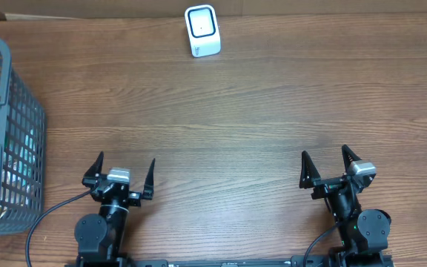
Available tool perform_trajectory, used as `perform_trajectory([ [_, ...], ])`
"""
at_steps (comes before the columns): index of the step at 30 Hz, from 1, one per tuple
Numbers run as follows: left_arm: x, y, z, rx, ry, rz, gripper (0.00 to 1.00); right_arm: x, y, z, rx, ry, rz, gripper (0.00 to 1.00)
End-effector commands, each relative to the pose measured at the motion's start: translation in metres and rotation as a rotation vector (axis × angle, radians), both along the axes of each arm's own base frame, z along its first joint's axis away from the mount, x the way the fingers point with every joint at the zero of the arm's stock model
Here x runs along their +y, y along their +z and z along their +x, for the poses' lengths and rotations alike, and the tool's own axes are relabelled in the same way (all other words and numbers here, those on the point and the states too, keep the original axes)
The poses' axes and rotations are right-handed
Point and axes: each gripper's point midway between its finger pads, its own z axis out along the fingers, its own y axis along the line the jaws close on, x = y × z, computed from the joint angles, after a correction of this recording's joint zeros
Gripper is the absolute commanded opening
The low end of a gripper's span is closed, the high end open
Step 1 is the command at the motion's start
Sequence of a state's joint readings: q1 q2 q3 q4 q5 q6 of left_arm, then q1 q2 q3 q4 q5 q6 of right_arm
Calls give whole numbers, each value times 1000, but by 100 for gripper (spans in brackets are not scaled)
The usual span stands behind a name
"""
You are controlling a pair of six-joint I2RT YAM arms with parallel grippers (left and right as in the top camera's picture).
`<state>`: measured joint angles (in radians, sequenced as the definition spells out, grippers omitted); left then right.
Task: Scan the item barcode
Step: 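Move the left gripper left over the grey basket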
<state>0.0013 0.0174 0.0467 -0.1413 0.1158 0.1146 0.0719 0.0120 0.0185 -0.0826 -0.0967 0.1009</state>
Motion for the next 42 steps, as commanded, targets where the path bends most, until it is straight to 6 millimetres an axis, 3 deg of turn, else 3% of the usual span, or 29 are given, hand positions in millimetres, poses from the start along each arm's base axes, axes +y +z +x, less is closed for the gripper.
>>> perform_trajectory([
  [1, -12, 47, -12, -22, -62, -110, 100, -3, -2, 0, -4, -13, 3, 100],
  [4, -16, 67, -16, 10, -78, -127, 100, -3, -2, 0, -4, -13, 3, 100],
  [8, -31, 113, -20, 95, -164, -146, 100, -3, -2, 0, -4, -13, 3, 100],
  [14, -34, 178, -7, 337, -166, -170, 100, -3, -2, 0, -4, -13, 3, 100],
  [18, -47, 205, 1, 492, -229, -208, 99, -3, -2, 0, -4, -13, 3, 100],
  [21, -52, 203, 16, 602, -248, -240, 100, -3, -2, 0, -4, -13, 3, 100],
  [24, -65, 186, 26, 701, -306, -297, 100, -3, -2, 0, -4, -13, 3, 100],
  [27, -65, 183, 32, 722, -298, -317, 86, -3, -2, 0, -4, -13, 3, 100],
  [30, -45, 195, 39, 696, -154, -380, 88, -3, -2, 0, -4, -13, 3, 100],
  [32, -19, 211, 40, 653, -11, -430, 95, -3, -2, 0, -4, -13, 3, 100],
  [34, 1, 224, 37, 617, 78, -452, 100, -3, -2, 0, -4, -13, 3, 100],
  [37, 35, 243, 28, 553, 203, -470, 100, -3, -2, 0, -4, -13, 3, 100],
  [42, 77, 246, 24, 510, 361, -547, 100, -3, -2, 0, -4, -13, 3, 100],
])
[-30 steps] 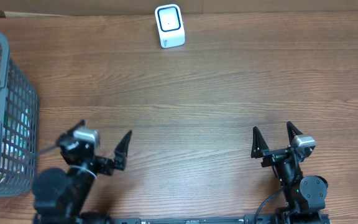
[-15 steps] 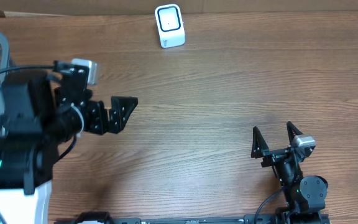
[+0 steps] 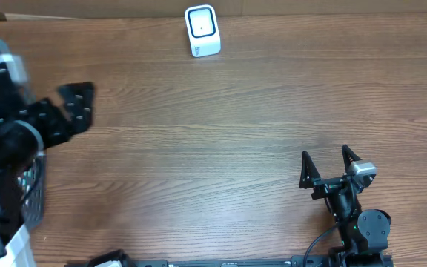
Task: Scan the item barcode
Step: 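Move the left gripper left over the grey basket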
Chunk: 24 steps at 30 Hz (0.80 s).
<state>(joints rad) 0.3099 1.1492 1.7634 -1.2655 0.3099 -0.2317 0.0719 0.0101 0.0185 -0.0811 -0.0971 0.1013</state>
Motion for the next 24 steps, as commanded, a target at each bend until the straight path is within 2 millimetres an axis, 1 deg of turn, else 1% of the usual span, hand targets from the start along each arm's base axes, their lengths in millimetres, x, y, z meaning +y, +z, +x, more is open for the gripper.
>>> perform_trajectory([
  [1, 31, 3, -3, 3, 157, -43, 100, -3, -2, 1, -1, -13, 3, 100],
  [6, 63, -9, 5, 36, 299, -127, 100, -3, -2, 1, -1, -13, 3, 100],
  [7, 67, -10, 5, 41, 310, -131, 100, -3, -2, 1, -1, -13, 3, 100],
  [8, 76, -15, 6, 55, 339, -140, 100, -3, -2, 1, -1, -13, 3, 100],
  [13, 106, -31, 8, 103, 445, -196, 100, -3, -2, 1, -1, -13, 3, 100],
  [19, 126, -44, 10, 143, 501, -202, 100, -3, -2, 1, -1, -13, 3, 100],
  [24, 145, -51, 2, 174, 582, -158, 100, -3, -2, 1, -1, -13, 3, 100],
])
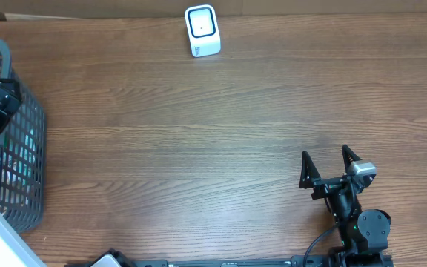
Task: Scan the item barcode
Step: 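Move the left gripper left over the grey basket, then reach into the basket and grasp the green toilet tissue pack with left gripper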
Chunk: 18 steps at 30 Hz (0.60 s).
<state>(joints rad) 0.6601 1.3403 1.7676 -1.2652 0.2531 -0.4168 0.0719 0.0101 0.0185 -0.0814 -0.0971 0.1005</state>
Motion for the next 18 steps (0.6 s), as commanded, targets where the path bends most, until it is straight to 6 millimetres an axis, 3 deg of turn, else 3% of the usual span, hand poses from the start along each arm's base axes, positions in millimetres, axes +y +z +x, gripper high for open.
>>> perform_trajectory([
  [1, 17, 1, -7, 28, 75, 44, 100, -3, -2, 1, -1, -13, 3, 100],
  [8, 47, -14, -11, 119, 170, 99, 99, -3, -2, 1, -1, -13, 3, 100],
  [15, 80, -35, -20, 130, 281, -10, 98, -3, -2, 1, -1, -13, 3, 100],
  [18, 95, -55, -28, 177, 320, -72, 97, -3, -2, 1, -1, -13, 3, 100],
])
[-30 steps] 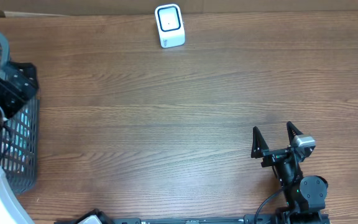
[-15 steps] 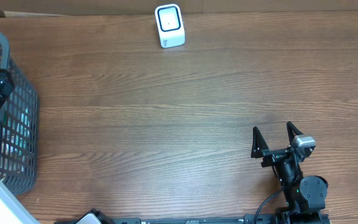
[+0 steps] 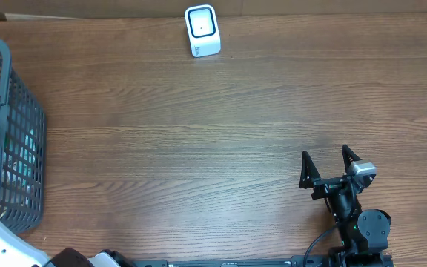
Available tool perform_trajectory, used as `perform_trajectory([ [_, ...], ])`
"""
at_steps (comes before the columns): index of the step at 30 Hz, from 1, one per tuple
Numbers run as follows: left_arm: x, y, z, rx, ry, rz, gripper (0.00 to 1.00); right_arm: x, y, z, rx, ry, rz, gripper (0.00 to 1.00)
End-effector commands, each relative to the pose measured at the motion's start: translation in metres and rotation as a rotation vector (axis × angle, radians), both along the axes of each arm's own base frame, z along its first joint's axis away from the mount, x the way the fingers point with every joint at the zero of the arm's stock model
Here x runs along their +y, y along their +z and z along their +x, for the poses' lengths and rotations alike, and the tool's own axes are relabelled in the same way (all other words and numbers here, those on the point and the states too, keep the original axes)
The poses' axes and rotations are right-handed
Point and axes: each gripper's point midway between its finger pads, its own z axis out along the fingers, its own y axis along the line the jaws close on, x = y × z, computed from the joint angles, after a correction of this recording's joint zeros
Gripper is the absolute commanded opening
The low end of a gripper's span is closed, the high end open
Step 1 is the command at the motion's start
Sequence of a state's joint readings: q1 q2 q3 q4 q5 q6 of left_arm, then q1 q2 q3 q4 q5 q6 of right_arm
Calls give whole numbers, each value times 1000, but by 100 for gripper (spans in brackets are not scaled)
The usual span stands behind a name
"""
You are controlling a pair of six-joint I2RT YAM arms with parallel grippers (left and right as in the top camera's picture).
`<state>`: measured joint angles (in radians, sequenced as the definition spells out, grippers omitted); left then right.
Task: Scan the item barcode
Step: 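Reach into the basket and grasp the green toilet tissue pack with left gripper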
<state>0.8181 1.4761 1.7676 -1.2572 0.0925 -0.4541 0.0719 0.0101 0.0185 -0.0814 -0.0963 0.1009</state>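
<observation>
The white barcode scanner (image 3: 202, 30) stands at the far edge of the table, its dark window facing up. At the left edge sits a grey mesh basket (image 3: 22, 119) holding items, among them something with a green patch; their barcodes cannot be made out. My right gripper (image 3: 325, 165) rests open near the front right, nothing between its fingers. Of the left arm only a white link (image 3: 2, 241) shows at the bottom left corner; its gripper is out of view.
Brown wooden table (image 3: 221, 126) fills the view. A strip of cardboard (image 3: 110, 7) runs along the far edge behind the scanner. The basket wall rises at the left border.
The left arm's dark wrist, which stood over the basket's far left corner, has left the frame; only its white link remains at the bottom left. The right arm is unchanged.
Both grippers first rested open at the table's front edge. Then the left arm was raised and swung to the left beside the basket, then over the basket's corner. Now its gripper is beyond the left edge of the view. The right arm stayed put throughout.
</observation>
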Motion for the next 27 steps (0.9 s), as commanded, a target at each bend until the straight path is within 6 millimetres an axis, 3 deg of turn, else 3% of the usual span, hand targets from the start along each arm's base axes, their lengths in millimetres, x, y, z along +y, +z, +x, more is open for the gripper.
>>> perform_trajectory([
  [1, 14, -16, -4, 16, 50, -73, 97, -3, -2, 1, -1, -12, 3, 100],
  [10, 44, -74, -26, 162, 93, -214, 94, -3, -2, 1, -1, -12, 3, 100],
  [19, 53, -119, -16, 257, -58, -262, 90, -3, -2, 1, -1, -12, 3, 100],
  [24, 43, -146, 6, 211, -214, -362, 84, -3, -2, 1, -1, -12, 3, 100],
  [27, 40, -154, 9, 224, -231, -382, 83, -3, -2, 1, -1, -12, 3, 100],
])
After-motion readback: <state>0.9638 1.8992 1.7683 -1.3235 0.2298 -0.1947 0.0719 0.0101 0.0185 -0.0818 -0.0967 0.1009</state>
